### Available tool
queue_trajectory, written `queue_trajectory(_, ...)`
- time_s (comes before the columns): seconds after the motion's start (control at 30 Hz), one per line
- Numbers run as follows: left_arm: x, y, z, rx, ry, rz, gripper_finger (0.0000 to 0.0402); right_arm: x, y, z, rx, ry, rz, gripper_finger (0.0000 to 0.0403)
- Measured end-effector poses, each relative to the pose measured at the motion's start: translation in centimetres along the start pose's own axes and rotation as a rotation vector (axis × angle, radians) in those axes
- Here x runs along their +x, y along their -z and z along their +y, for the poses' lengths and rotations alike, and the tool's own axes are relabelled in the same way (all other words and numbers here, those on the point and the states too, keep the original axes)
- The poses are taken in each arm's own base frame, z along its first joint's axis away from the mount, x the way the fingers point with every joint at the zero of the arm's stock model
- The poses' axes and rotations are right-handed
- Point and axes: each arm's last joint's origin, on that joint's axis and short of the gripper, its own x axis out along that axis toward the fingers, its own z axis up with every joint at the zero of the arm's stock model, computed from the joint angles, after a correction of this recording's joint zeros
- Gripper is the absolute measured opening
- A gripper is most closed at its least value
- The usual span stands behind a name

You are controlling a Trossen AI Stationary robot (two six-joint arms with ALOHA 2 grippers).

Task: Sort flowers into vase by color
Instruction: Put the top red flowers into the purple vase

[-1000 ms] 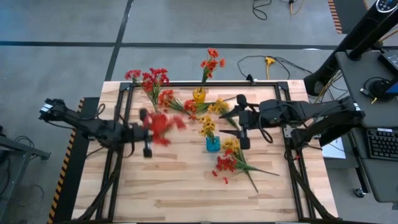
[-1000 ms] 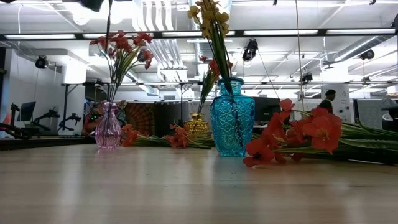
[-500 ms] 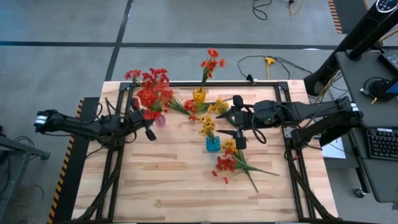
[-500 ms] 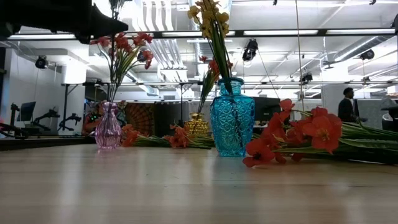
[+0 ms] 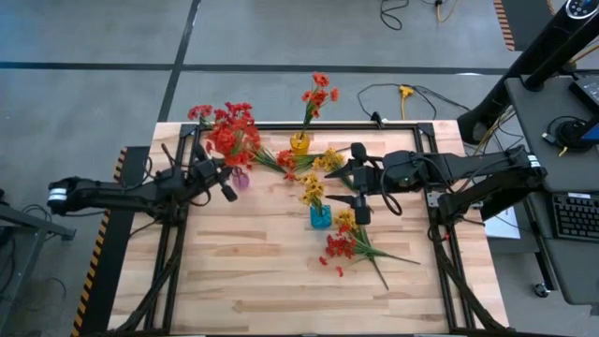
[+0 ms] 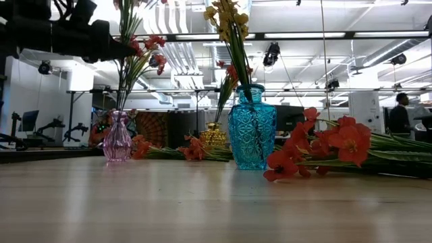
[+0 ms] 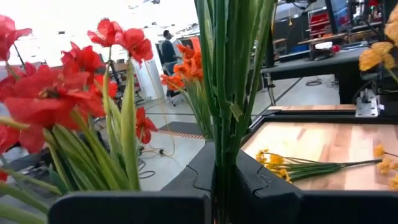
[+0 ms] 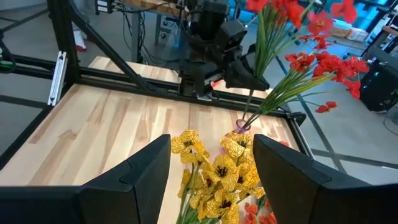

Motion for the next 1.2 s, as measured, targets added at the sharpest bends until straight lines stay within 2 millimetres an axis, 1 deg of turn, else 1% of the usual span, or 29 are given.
queue_trajectory(0.23, 0.3, 0.7, 0.4, 0.002, -0.017, 0.025, 0.0000, 0.0, 0.0, 0.0, 0.000, 0.000, 0.001, 0.0221)
queue_trajectory(0.63, 0.7, 1.1, 0.2, 0.008, -0.004, 0.053, 0.0000, 0.0, 0.1, 0.0, 0.004, -0.001, 0.008, 0.0221)
queue_trajectory(1.2, 0.8, 1.7, 0.1, -0.035, -0.009, 0.100, 0.0000, 0.0, 0.1, 0.0, 0.015, -0.001, 0.009, 0.0221)
